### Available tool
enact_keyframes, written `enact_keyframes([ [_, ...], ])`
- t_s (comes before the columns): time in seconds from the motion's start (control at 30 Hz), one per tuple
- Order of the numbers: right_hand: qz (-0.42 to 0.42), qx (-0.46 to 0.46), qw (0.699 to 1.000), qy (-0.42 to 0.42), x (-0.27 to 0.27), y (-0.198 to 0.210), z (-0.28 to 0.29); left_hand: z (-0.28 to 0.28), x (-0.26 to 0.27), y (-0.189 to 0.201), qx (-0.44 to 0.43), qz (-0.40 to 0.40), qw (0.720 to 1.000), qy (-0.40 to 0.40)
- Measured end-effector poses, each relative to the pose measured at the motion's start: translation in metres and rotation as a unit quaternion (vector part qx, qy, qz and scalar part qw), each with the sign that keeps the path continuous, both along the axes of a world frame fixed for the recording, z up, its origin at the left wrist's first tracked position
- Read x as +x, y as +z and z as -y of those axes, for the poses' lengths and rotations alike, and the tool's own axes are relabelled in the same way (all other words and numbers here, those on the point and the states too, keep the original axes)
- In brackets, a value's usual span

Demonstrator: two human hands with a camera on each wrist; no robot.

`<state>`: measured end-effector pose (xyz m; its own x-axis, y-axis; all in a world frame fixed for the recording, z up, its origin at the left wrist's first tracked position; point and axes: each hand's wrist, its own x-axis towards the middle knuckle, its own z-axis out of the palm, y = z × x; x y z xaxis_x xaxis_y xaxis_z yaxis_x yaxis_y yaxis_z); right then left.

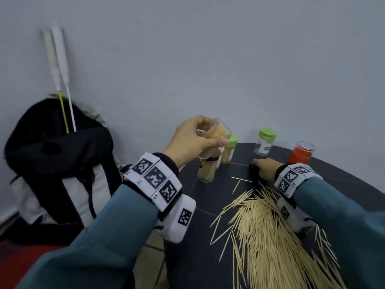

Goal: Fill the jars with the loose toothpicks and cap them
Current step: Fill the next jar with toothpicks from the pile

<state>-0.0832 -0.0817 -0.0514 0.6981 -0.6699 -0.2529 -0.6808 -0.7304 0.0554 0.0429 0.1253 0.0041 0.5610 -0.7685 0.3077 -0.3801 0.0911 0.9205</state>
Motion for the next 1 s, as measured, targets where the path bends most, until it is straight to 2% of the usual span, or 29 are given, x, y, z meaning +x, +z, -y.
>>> enact_keyframes([
  [0.23, 0.027, 0.026, 0.992, 0.117, 0.005, 0.004, -0.026, -0.006, -0.005, -0.003, 0.009, 0.027, 1.000, 0.007],
  [0.5, 0.053, 0.075, 0.971, 0.219, -0.019, 0.018, -0.054, -0.012, -0.009, -0.005, 0.026, 0.054, 0.998, 0.012],
  [0.67, 0.071, 0.100, 0.962, 0.245, -0.031, 0.019, -0.066, -0.014, -0.013, -0.006, 0.031, 0.063, 0.997, 0.011],
  [0.77, 0.091, 0.110, 0.965, 0.221, -0.033, 0.017, -0.072, -0.014, -0.015, -0.007, 0.030, 0.060, 0.998, 0.013],
  [0.9, 0.022, 0.092, 0.970, 0.222, -0.029, 0.015, -0.085, -0.012, -0.015, -0.008, 0.034, 0.062, 0.997, 0.013],
  [1.0, 0.012, 0.117, 0.966, 0.232, -0.028, 0.013, -0.092, -0.010, -0.016, -0.009, 0.034, 0.060, 0.998, 0.012],
])
